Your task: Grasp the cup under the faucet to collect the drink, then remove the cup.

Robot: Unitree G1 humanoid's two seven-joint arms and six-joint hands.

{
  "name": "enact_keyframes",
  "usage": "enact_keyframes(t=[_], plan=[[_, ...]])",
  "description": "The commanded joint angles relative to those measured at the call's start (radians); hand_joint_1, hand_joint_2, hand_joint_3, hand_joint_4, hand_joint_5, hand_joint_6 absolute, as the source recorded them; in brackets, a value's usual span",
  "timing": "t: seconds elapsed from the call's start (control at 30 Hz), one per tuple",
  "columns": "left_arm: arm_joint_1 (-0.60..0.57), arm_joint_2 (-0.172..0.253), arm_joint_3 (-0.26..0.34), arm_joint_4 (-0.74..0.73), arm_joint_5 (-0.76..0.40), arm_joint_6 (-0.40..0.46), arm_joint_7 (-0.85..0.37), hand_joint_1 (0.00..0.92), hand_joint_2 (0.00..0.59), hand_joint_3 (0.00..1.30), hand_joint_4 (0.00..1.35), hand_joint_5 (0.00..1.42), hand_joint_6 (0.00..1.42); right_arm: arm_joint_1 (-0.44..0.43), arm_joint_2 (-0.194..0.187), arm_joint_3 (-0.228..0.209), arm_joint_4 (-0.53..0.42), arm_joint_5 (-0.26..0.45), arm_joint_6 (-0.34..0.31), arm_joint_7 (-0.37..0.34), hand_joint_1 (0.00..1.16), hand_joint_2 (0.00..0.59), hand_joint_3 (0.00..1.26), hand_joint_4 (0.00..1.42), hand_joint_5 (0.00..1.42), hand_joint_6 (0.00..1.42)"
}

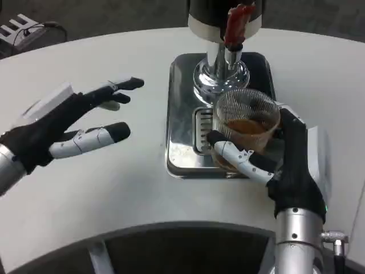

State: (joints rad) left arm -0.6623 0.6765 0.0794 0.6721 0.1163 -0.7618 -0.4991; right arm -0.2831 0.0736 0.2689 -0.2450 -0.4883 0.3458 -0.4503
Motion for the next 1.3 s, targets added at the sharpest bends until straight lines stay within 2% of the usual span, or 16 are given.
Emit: enact_keyframes(t=[0.03,0.1,0.13,0.27,0.4,0.67,0.9,1.3], plan=[[0.080,0.034,0.002,-0.093,0.020,0.027,0.026,0.000,0.051,0.15,0.05,0.13,0.19,0.044,0.016,0.027,-0.083,-0.024,0.001,0.045,0.85,0.179,0.91,1.05,1.09,0.56],[0.111,0.041,0.005,-0.137,0.025,0.041,0.033,0.000,0.051,0.15,0.04,0.12,0.18,0.056,0.005,0.036,-0.113,-0.045,0.004,0.065,0.85,0.180,0.91,1.06,1.09,0.56],[0.128,0.044,0.005,-0.162,0.027,0.049,0.035,0.000,0.052,0.15,0.04,0.12,0.18,0.066,0.015,0.032,-0.130,-0.034,0.013,0.079,0.85,0.179,0.91,1.06,1.09,0.56],[0.181,0.045,0.008,-0.245,0.023,0.080,0.039,0.000,0.052,0.14,0.02,0.10,0.17,0.132,-0.004,0.044,-0.219,-0.034,0.018,0.138,0.86,0.174,0.91,1.05,1.09,0.56],[0.233,0.044,0.016,-0.333,0.022,0.110,0.045,0.000,0.052,0.14,0.02,0.10,0.16,0.211,-0.054,0.058,-0.316,-0.077,0.019,0.208,0.87,0.173,0.91,1.05,1.09,0.56],[0.404,0.047,0.055,-0.571,0.072,0.153,0.076,0.000,0.063,0.06,0.00,0.00,0.13,0.307,-0.083,0.033,-0.455,-0.105,0.028,0.306,0.87,0.172,0.92,1.05,1.09,0.57],[0.570,0.020,0.091,-0.798,0.126,0.213,0.113,0.000,0.072,0.00,0.00,0.00,0.03,0.370,-0.089,0.033,-0.524,-0.110,0.019,0.367,0.87,0.172,0.92,1.05,1.09,0.58],[0.688,0.012,0.100,-0.964,0.206,0.295,0.123,0.000,0.072,0.00,0.00,0.00,0.00,0.468,-0.077,0.058,-0.603,-0.146,0.013,0.403,0.88,0.164,0.93,1.05,1.09,0.59]])
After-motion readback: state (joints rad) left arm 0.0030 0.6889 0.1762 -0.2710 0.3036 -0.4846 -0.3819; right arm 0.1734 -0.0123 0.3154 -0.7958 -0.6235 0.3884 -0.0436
